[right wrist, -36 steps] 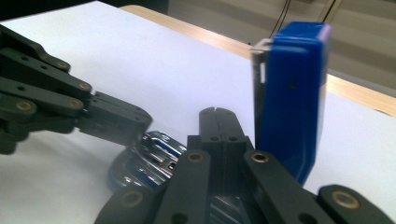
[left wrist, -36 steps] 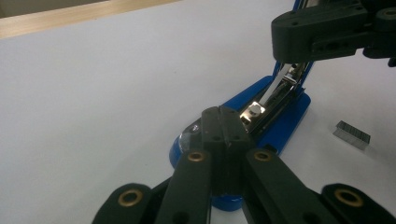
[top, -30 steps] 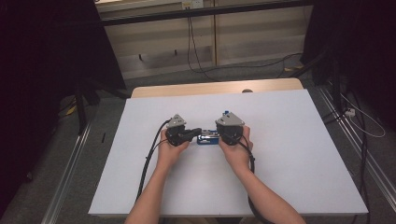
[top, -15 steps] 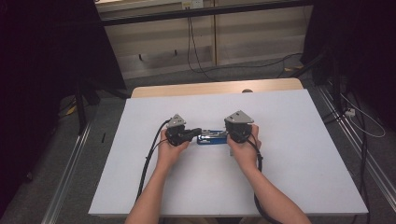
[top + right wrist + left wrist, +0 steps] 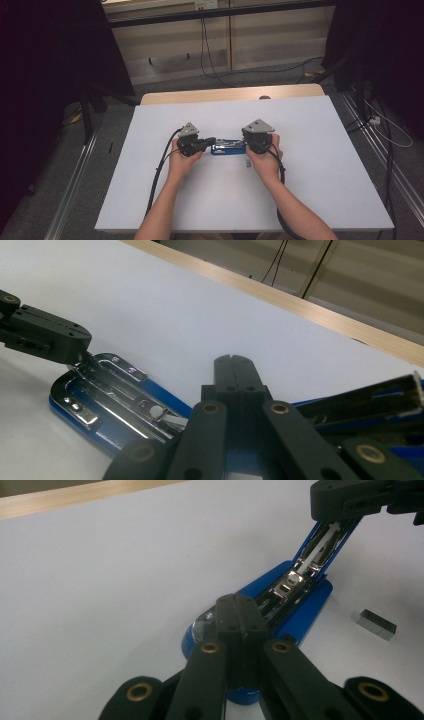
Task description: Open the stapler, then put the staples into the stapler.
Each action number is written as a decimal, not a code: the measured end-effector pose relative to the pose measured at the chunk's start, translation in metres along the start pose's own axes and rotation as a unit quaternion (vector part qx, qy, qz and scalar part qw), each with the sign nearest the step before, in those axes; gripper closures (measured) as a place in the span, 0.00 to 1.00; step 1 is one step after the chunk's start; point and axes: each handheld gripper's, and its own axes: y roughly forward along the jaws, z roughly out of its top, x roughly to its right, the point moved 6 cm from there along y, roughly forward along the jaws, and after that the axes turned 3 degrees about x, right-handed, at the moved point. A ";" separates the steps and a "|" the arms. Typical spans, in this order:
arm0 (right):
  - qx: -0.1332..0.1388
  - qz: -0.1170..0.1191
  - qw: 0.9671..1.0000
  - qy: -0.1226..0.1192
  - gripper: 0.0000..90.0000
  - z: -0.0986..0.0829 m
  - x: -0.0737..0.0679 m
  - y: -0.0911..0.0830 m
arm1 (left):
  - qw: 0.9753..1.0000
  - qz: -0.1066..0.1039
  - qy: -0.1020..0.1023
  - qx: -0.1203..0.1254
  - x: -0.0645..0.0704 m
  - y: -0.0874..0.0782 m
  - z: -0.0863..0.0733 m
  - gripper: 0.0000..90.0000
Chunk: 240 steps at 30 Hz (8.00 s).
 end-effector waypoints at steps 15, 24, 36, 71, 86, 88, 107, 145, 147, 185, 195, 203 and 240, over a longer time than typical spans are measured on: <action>-0.001 -0.001 1.000 0.001 1.00 -0.005 0.001 0.001 | 1.000 0.008 0.007 -0.002 0.002 0.000 0.001 1.00; -0.003 0.000 1.000 0.025 1.00 -0.018 0.013 0.000 | 1.000 0.011 0.006 -0.002 0.002 0.000 0.001 1.00; -0.001 0.001 1.000 0.026 1.00 -0.024 0.022 -0.003 | 1.000 0.017 0.003 -0.004 0.003 0.000 0.001 1.00; -0.004 0.040 0.999 0.035 0.79 -0.033 0.036 -0.028 | 1.000 -0.016 -0.024 -0.001 0.013 -0.016 0.015 0.73; -0.006 0.064 0.995 0.076 0.46 -0.047 0.039 -0.046 | 1.000 0.015 -0.026 -0.003 0.010 -0.038 0.014 0.35; -0.010 0.068 0.994 0.082 0.42 -0.049 0.039 -0.046 | 0.999 0.017 -0.034 -0.008 0.009 -0.040 0.012 0.31; -0.003 0.092 0.994 0.065 0.24 -0.044 0.023 -0.050 | 0.998 0.049 -0.024 -0.026 0.013 -0.071 0.004 0.15; -0.090 0.113 0.989 0.039 0.55 -0.062 -0.015 -0.043 | 0.997 0.072 -0.013 -0.017 0.005 -0.090 -0.002 0.11; -0.090 0.112 0.989 0.037 0.59 -0.063 -0.015 -0.044 | 0.997 0.072 -0.013 -0.013 0.005 -0.091 -0.001 0.11; -0.109 0.137 0.984 0.039 0.87 -0.064 -0.016 -0.041 | 0.997 0.072 -0.016 -0.009 0.001 -0.096 -0.001 0.11; -0.116 0.135 0.984 0.033 0.87 -0.063 -0.017 -0.040 | 0.997 0.073 -0.014 -0.012 0.000 -0.095 -0.002 0.11; -0.117 0.141 0.982 0.035 0.88 -0.063 -0.016 -0.040 | 0.997 0.076 -0.018 -0.008 -0.001 -0.098 -0.002 0.11; -0.094 0.220 0.971 0.013 0.88 -0.037 0.005 -0.045 | 0.996 0.081 -0.028 -0.018 -0.001 -0.104 -0.005 0.10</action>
